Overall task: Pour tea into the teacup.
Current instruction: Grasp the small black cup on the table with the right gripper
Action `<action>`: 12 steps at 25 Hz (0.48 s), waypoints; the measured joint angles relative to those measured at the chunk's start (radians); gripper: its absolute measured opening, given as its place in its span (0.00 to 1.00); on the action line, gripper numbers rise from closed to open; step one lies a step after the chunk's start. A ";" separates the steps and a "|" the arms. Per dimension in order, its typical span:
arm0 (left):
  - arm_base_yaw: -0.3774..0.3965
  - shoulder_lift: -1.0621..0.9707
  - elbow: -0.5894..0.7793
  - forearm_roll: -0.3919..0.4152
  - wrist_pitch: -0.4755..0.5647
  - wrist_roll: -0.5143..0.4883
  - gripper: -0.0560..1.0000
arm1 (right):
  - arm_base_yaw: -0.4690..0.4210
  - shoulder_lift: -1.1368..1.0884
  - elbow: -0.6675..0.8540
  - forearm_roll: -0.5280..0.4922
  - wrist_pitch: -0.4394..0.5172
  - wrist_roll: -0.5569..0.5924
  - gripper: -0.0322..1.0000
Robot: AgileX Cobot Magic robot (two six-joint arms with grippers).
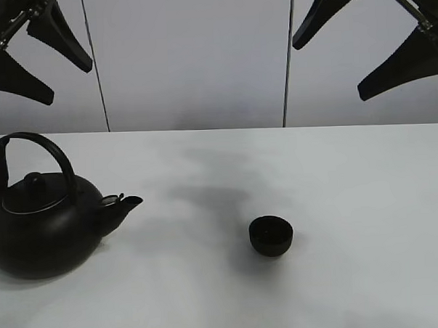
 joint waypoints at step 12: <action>0.000 0.000 0.000 0.000 0.000 0.000 0.48 | 0.000 0.000 -0.017 -0.001 0.042 -0.165 0.57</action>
